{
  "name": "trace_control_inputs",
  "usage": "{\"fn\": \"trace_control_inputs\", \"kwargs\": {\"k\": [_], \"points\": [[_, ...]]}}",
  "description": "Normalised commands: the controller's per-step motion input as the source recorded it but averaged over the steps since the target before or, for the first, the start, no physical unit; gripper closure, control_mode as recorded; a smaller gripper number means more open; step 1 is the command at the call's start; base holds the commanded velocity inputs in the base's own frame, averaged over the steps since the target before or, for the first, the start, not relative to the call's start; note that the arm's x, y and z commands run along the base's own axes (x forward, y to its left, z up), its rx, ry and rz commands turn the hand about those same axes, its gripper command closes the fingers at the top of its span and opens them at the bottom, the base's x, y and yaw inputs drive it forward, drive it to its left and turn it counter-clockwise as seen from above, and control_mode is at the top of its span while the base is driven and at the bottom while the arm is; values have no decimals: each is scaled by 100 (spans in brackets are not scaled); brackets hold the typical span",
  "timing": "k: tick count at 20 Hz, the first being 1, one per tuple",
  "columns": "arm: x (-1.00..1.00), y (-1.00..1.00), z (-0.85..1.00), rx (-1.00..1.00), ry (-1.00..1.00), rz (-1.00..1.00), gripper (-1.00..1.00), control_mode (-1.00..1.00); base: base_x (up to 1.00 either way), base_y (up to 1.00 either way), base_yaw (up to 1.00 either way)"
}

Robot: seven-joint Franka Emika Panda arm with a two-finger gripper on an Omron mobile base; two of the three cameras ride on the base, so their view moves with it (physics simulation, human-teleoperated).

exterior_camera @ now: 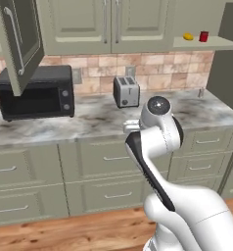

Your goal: Pick the jam and cereal from the counter and place them in the cabinets closest to them.

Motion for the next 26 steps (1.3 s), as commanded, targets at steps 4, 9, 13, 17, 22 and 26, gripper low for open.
{"fn": "trace_control_inputs", "kwargs": {"k": [4,9,13,17,22,26], "points": [[0,0,0,0,0,0,-100,100,-25,76,-2],[0,0,0,0,0,0,-100,100,-39,77,-1],[0,0,0,0,0,0,-100,100,-51,53,-1],[0,0,0,0,0,0,-100,100,-55,73,-2],[0,0,0,0,0,0,-100,100,-51,89,-3],[0,0,0,0,0,0,-100,100,-35,69,-2]]}}
